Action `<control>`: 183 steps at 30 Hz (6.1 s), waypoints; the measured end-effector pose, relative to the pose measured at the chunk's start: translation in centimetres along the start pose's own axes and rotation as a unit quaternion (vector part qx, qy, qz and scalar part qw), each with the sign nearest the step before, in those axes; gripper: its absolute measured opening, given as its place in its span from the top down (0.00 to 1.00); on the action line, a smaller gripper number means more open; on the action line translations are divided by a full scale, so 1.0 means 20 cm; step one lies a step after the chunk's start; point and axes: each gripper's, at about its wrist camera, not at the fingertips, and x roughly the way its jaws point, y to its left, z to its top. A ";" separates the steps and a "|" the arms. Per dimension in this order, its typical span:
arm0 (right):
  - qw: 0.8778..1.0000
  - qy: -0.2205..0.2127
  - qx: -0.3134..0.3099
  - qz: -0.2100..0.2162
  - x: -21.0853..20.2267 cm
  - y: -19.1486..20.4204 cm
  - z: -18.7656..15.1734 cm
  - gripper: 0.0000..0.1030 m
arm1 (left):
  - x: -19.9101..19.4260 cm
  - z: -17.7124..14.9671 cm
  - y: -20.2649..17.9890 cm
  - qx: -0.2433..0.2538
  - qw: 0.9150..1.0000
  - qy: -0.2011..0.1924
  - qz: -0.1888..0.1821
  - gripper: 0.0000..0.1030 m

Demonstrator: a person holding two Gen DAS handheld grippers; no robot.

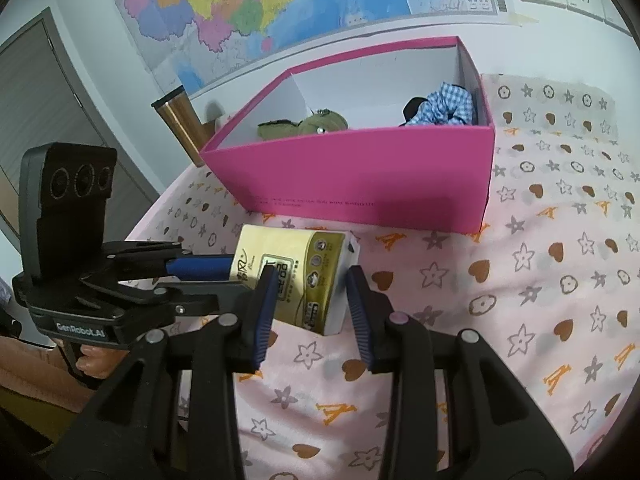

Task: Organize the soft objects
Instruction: 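Lift the yellow tissue pack and carry it to the pink box rim, then lower the yellow tissue pack into the pink box among the items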

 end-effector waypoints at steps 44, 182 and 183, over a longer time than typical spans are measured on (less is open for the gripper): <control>0.999 -0.032 -0.031 0.012 -0.03 -0.02 0.21 0.63 | -0.09 0.18 -0.03 0.020 0.998 -0.050 0.021 0.65; 0.997 -0.063 -0.048 0.019 0.10 -0.10 0.51 0.63 | -0.01 0.51 0.07 0.028 0.994 -0.072 0.074 0.65; 0.997 -0.063 -0.049 0.019 0.10 -0.10 0.51 0.63 | -0.01 0.51 0.07 0.028 0.994 -0.073 0.075 0.65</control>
